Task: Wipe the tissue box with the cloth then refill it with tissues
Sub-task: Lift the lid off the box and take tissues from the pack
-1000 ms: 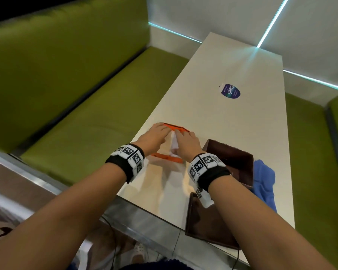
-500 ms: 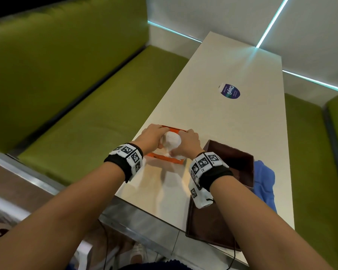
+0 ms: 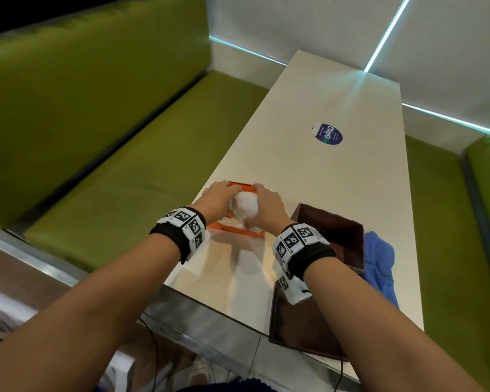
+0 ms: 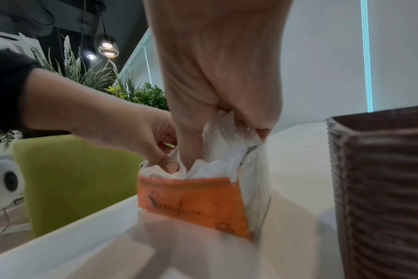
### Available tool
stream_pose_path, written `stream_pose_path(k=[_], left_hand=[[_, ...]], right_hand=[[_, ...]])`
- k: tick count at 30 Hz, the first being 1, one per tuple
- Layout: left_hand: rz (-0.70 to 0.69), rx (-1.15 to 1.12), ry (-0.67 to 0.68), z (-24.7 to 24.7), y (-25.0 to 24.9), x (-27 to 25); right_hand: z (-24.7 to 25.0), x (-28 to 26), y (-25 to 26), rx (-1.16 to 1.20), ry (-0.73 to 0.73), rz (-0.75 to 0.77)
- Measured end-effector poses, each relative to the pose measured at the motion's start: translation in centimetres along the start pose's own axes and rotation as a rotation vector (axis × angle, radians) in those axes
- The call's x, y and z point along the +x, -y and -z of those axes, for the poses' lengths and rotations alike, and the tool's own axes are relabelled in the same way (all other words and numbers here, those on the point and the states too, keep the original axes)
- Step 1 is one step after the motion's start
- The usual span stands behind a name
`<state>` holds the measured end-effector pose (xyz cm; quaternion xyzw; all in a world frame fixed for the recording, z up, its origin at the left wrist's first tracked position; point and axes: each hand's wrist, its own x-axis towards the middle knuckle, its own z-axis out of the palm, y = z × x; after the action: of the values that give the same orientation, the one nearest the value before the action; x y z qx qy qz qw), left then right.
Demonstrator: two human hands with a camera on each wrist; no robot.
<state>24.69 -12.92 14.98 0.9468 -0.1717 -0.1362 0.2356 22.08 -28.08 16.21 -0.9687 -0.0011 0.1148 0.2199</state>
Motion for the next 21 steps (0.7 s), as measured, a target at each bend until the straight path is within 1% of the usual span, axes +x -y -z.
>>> stream_pose_path(k=[3,8,11,14,17,18,19,21], left_hand=[[0.002,0.018,0.016,0.1,0.2,0.0],[0.008,0.004,0.034,1.1,0.3,-0.1],[0.007,0.011,0.06,1.7,0.3,-0.1],[0.009,0.047,0.056,2.5,-0.2,-0.1],[0.024,0.082,0.001,3.5,-0.7,-0.1],[0.035,0.043,-0.014,3.9,-0.9,-0.2],[0.043,-0.044,-0.022,4.3,-0.9,-0.2],[0.039,-0.299,-0.036,5.3,-1.0,-0.6]], right_hand=[[0.1,-0.2,0.0,0.186,-0.052,-0.022],[0.3,-1.3,-0.8,0.62,-0.073,-0.114],[0.4,-2.2,-1.2,0.873,-0.049,-0.138],[0.6,-2.8,-1.5,1.031,-0.04,-0.128],[1.0,-3.2,-1.8,1.133,-0.045,-0.122],[1.3,-3.4,-1.9,1.17,-0.049,-0.124],[1.7,-3.5,-1.9,1.213,-0.055,-0.124],[2.5,-3.6,-2.0,1.299,-0.07,-0.107]])
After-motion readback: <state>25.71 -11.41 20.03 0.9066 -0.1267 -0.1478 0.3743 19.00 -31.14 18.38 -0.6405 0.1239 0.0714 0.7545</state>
